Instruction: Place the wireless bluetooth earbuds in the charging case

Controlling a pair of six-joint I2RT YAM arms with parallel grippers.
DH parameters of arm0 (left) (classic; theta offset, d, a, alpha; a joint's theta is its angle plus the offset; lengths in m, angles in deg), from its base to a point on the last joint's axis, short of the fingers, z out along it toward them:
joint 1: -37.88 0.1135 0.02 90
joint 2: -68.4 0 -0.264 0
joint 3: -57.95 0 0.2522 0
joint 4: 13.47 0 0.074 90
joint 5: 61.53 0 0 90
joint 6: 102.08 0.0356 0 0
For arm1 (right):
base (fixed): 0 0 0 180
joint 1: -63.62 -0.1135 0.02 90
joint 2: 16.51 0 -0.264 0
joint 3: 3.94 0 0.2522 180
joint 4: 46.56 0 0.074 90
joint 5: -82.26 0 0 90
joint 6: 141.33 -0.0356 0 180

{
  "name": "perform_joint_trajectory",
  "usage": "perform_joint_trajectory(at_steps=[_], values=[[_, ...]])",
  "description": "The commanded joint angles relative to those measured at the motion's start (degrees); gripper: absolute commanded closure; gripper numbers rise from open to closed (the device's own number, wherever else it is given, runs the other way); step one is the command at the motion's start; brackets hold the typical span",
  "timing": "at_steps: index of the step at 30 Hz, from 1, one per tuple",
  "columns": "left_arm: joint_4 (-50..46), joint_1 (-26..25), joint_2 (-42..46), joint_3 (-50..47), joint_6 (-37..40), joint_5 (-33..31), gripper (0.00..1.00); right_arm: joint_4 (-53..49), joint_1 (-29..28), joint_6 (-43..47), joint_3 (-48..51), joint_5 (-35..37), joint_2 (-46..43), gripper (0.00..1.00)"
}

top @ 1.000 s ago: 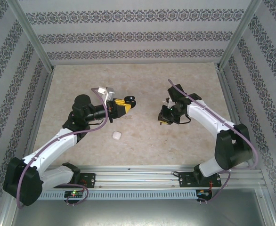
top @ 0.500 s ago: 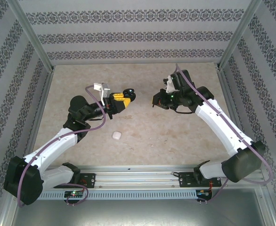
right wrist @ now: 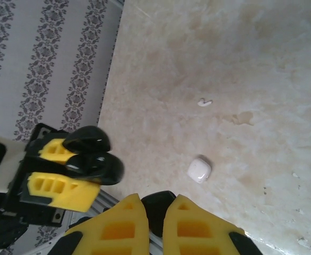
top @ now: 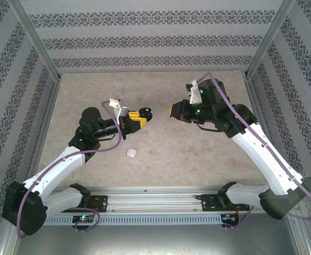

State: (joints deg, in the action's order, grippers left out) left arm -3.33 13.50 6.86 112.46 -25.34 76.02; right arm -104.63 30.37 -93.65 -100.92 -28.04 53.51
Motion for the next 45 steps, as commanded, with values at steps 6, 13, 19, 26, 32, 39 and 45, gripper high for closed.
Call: perform_joint_trajectory(at_steps=[6, 13, 19, 26, 32, 39, 45], values=[[1.59, -0.25, -0.66, 2.16, 0.26, 2.64, 1.00, 9.39, -5.46, -0.73, -0.97, 3.67, 1.30, 0.93], [0.08, -0.26, 1.14, 1.79, 0.26, 2.67, 1.00, 10.56, -8.30, -0.27, -3.26, 3.53, 4.91, 0.93], [-1.17, -0.25, 2.90, 1.13, 0.56, 2.36, 1.00, 10.84, -9.63, 0.46, -4.64, 3.12, 7.26, 0.93], [-1.31, -0.28, 3.28, 0.80, 0.11, 2.40, 1.00, 10.74, -10.79, 1.36, -4.28, 3.60, 8.03, 0.93], [-0.49, -0.31, 3.01, 0.71, -0.87, 2.54, 1.00, 11.01, -11.59, 2.04, -3.44, 4.26, 7.98, 0.93], [-0.43, -0.27, 3.00, 0.64, -1.15, 2.44, 1.00, 10.03, -12.34, 2.86, -2.75, 5.01, 8.04, 0.93], [-0.43, -0.23, 3.00, 0.54, -1.14, 2.25, 1.00, 9.16, -12.80, 3.57, -2.22, 5.22, 8.03, 0.93]])
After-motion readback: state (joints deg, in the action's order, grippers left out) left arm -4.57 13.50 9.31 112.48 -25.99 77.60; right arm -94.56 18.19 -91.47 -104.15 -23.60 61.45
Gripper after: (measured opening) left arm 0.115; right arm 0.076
